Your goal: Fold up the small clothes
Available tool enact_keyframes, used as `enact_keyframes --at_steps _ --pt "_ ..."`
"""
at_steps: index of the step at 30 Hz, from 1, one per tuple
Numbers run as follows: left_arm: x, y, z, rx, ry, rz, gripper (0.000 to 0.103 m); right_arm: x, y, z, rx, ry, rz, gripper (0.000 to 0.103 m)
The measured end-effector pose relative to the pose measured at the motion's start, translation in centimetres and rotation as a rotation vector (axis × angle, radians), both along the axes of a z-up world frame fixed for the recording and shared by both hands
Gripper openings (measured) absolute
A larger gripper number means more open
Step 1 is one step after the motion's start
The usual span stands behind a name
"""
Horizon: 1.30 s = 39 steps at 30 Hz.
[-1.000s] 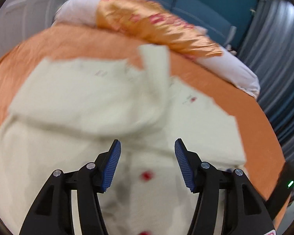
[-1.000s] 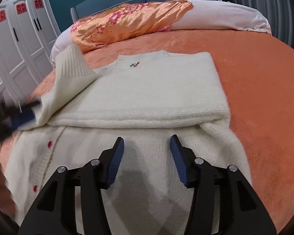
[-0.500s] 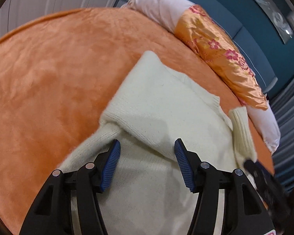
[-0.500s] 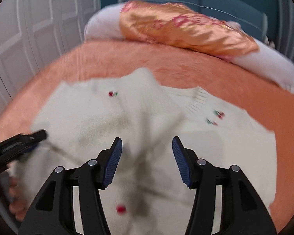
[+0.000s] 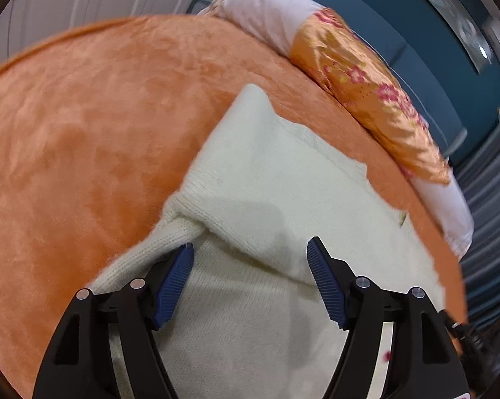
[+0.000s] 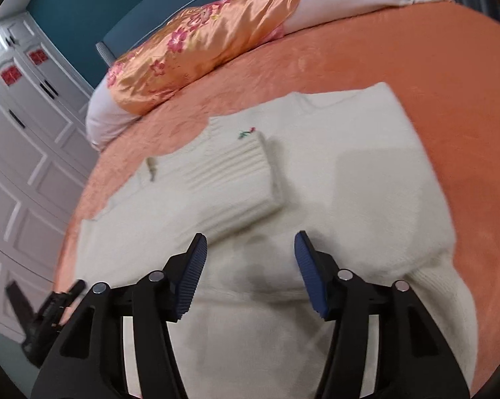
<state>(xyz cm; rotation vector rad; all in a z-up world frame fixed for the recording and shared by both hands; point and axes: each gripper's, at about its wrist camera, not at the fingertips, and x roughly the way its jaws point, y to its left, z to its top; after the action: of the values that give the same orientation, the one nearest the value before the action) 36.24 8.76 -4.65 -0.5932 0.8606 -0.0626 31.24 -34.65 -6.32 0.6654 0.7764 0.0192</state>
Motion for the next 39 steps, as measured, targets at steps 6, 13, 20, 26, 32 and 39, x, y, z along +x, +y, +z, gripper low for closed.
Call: enact_keyframes --at_steps 6,13,20,26,32,39 --pt "2.0 1.7 0.2 -0.128 0.072 0.055 0.057 4.0 -0.3 -0.2 -0.021 0.068 -0.007 0.040" --pt "2.9 0.8 3.8 0.132 -0.038 -0.003 0.007 -0.5 1.9 8.2 -0.048 -0.335 0.101 0.009" --pt "1.9 0.3 -0.7 0.172 -0.051 -0.002 0.014 1.6 0.1 -1.1 -0.088 -0.002 0.026 0.011" --pt "1.5 1.2 -1.3 0.097 -0.094 0.005 0.014 -0.7 0.7 1.6 -0.175 -0.023 -0.105 0.014" --pt "1.2 0.8 -1.5 0.112 -0.123 0.006 0.015 6.2 11.3 5.3 -0.183 -0.128 0.345 0.038" --pt "0.9 1.4 -1.9 0.077 -0.153 0.004 0.015 15.5 25.6 3.3 -0.425 -0.113 0.645 0.047"
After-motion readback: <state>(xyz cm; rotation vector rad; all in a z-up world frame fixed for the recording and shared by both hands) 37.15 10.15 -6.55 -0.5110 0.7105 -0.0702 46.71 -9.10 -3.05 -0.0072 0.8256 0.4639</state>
